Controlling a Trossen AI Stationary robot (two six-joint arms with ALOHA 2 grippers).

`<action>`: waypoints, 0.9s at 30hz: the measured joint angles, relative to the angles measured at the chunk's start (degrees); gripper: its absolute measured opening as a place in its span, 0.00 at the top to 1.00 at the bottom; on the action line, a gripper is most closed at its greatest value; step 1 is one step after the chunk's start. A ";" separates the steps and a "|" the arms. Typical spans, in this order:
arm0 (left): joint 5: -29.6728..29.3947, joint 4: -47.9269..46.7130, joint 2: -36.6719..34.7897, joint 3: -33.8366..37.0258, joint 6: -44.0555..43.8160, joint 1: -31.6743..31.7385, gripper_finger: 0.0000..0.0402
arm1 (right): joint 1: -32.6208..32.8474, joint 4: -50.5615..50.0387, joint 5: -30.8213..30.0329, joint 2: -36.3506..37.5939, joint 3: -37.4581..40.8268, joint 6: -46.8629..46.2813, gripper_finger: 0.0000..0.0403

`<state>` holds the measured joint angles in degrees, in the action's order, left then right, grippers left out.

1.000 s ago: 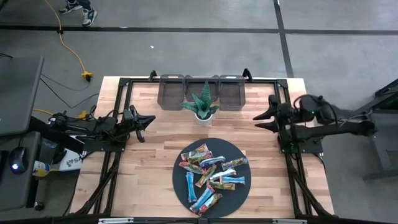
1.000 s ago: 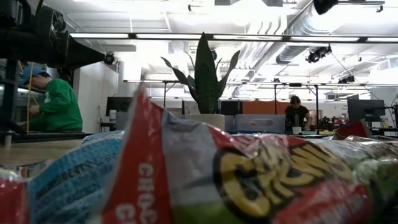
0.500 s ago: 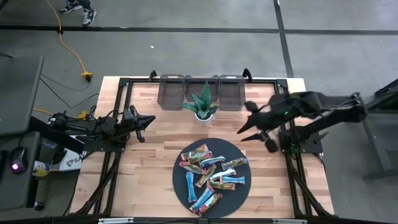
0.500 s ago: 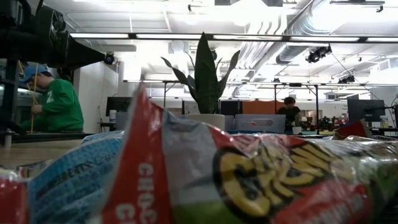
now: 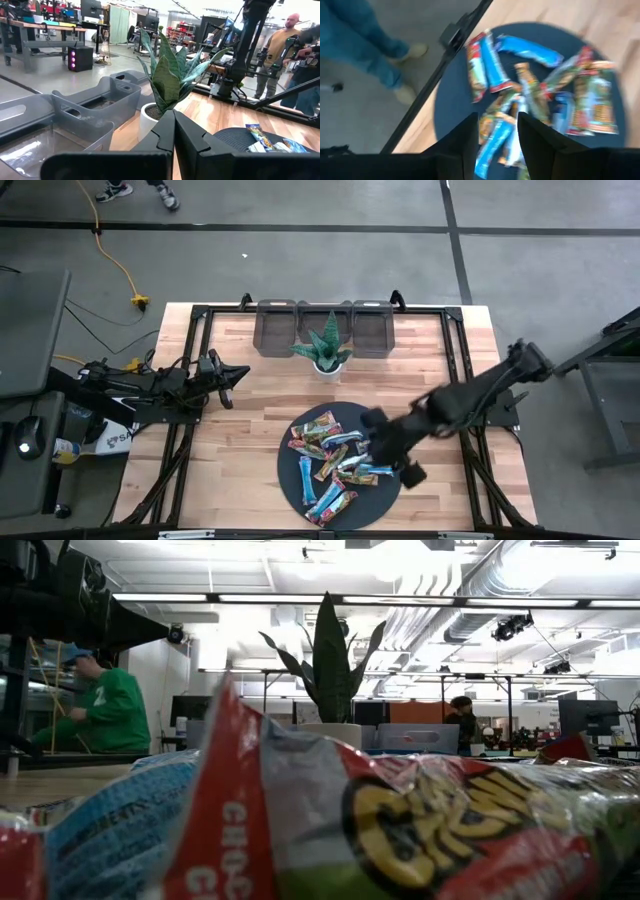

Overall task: Pick and place Granola Bars by type
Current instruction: Put the red granola bar into the middle black bin

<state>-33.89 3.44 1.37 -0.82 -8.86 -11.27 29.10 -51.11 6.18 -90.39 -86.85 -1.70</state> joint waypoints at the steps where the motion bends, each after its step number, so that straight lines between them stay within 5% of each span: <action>1: 0.00 -0.01 -0.01 0.01 -0.01 0.00 1.00 | 0.85 0.41 0.11 -1.35 0.00 -0.73 0.70; 14: 0.00 -0.02 -0.02 0.00 -0.02 0.00 1.00 | 6.73 10.79 1.69 -16.18 -0.01 -8.00 0.70; 27: 0.00 0.00 -0.01 0.01 -0.02 0.00 1.00 | 6.69 20.81 1.64 -20.59 1.00 -8.51 0.65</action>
<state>-33.89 3.44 1.36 -0.81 -8.88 -11.27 35.79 -30.30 7.82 -110.98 -85.84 -10.21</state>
